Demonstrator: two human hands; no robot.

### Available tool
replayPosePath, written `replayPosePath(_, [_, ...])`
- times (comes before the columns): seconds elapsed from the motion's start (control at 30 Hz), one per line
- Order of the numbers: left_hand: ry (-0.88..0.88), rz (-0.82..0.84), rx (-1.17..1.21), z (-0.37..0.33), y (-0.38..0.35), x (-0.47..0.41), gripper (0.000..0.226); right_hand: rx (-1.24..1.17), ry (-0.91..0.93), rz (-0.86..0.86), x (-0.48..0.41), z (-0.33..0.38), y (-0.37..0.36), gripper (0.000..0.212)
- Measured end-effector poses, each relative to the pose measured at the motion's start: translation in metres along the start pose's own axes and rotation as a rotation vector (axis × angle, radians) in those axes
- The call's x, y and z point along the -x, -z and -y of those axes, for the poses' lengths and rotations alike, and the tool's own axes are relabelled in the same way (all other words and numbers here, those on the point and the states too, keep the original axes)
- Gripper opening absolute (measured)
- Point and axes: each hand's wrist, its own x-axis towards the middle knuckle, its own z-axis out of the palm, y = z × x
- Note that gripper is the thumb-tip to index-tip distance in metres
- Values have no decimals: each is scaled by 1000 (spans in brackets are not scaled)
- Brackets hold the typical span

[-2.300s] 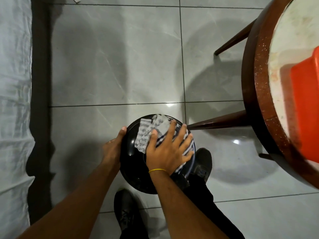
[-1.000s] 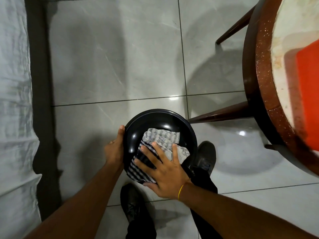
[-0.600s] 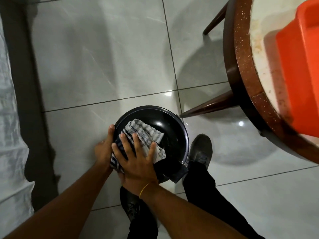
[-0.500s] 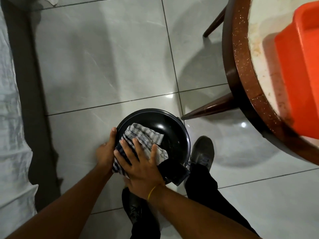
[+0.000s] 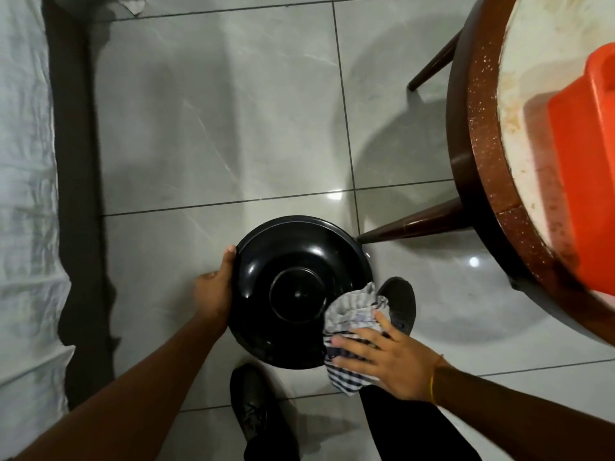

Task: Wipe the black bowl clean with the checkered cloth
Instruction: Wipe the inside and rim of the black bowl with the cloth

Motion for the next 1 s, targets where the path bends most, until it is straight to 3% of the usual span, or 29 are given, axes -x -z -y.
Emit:
replayPosePath(0.3, [21, -28, -19, 6, -2, -4, 120, -28, -136, -66, -22, 20, 19, 97])
replayPosePath(0.5, [21, -18, 14, 5, -3, -2, 117, -182, -309, -55, -129, 32, 57, 91])
replayPosePath(0.7, [3, -32, 59, 5, -5, -1, 109, -252, -514, -64, -151, 38, 66, 88])
replayPosePath(0.8, [20, -60, 59, 5, -6, 1, 103, -335, -774, -111, -169, 56, 76, 85])
replayPosePath(1.0, [-8, -83, 26, 9, -22, 17, 104, -621, -1649, -181, -236, 88, 113, 87])
